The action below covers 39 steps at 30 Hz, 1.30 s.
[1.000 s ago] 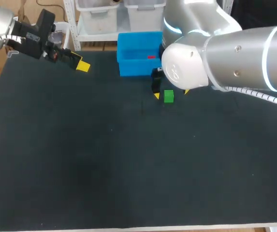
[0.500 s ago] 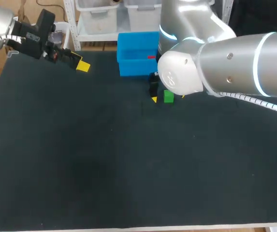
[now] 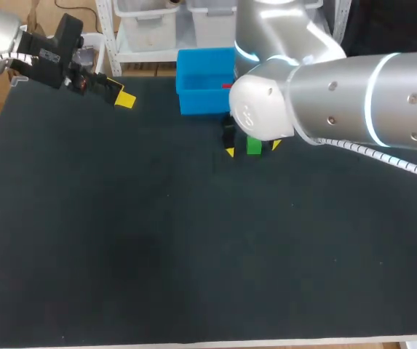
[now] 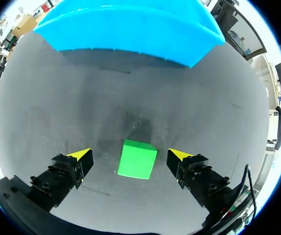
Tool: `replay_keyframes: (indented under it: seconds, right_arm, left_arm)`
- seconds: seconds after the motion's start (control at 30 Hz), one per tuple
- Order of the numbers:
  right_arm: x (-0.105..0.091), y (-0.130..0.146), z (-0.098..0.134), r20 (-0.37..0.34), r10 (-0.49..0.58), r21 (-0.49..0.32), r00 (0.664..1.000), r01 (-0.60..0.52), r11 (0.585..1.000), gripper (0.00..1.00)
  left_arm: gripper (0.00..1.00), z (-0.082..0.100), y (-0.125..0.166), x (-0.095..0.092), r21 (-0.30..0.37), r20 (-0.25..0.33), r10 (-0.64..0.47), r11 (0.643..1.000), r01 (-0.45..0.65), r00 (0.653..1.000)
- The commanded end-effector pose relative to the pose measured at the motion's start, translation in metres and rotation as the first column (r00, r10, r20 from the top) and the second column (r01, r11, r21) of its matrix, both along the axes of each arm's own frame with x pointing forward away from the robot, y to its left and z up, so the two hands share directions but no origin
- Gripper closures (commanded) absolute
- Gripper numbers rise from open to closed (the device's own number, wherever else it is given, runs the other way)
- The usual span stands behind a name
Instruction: Use the left arm to pick the red cube and place it into the blue plastic box first, then use the right arm to grasp the green cube and put it into the same blue plastic box after the first action is fully finished.
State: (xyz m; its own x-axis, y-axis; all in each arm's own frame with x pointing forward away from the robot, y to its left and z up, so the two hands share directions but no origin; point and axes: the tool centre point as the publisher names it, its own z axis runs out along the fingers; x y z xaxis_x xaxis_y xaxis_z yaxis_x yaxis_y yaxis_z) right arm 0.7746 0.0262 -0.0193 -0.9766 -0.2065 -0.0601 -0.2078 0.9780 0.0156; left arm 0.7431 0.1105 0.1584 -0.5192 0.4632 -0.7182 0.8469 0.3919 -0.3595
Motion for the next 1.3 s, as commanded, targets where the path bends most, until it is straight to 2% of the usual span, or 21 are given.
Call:
replay_keyframes:
  seconds: [0.03, 0.07, 0.1, 0.43, 0.77, 0.93, 1.3]
  right_arm:
    - [0.002, 0.001, -0.002, -0.006, -0.001, 0.000, 1.000, 0.001, 1.000, 0.36]
    - [0.002, 0.001, -0.002, -0.006, -0.001, 0.001, 1.000, 0.001, 1.000, 0.78]
    - [0.002, 0.001, -0.002, -0.007, 0.000, 0.001, 1.000, 0.000, 1.000, 1.00]
    - [0.001, -0.003, 0.000, -0.008, 0.007, -0.006, 1.000, -0.007, 1.000, 1.00]
    - [-0.011, -0.022, 0.018, -0.012, 0.014, -0.023, 1.000, -0.014, 1.000, 1.00]
    - [-0.015, -0.040, 0.038, 0.018, 0.020, -0.040, 1.000, -0.019, 0.999, 1.00]
    - [-0.011, -0.084, 0.104, 0.145, 0.036, -0.038, 0.989, -0.031, 0.999, 1.00]
  left_arm:
    - [0.00, -0.001, 0.000, 0.000, -0.002, 0.004, 0.000, 1.000, 0.000, 1.000]
    - [0.00, -0.001, 0.000, 0.000, -0.002, 0.004, 0.000, 1.000, 0.000, 1.000]
    - [0.00, -0.001, 0.000, 0.000, -0.002, 0.004, 0.000, 1.000, 0.000, 1.000]
    - [0.00, -0.001, 0.000, 0.000, -0.002, 0.004, 0.000, 1.000, 0.000, 1.000]
    - [0.00, -0.001, 0.000, 0.000, -0.002, 0.004, 0.000, 1.000, 0.000, 1.000]
    - [0.00, -0.001, 0.000, 0.000, -0.002, 0.004, 0.000, 1.000, 0.000, 1.000]
    - [0.00, -0.001, 0.000, 0.000, -0.002, 0.004, 0.000, 1.000, 0.000, 1.000]
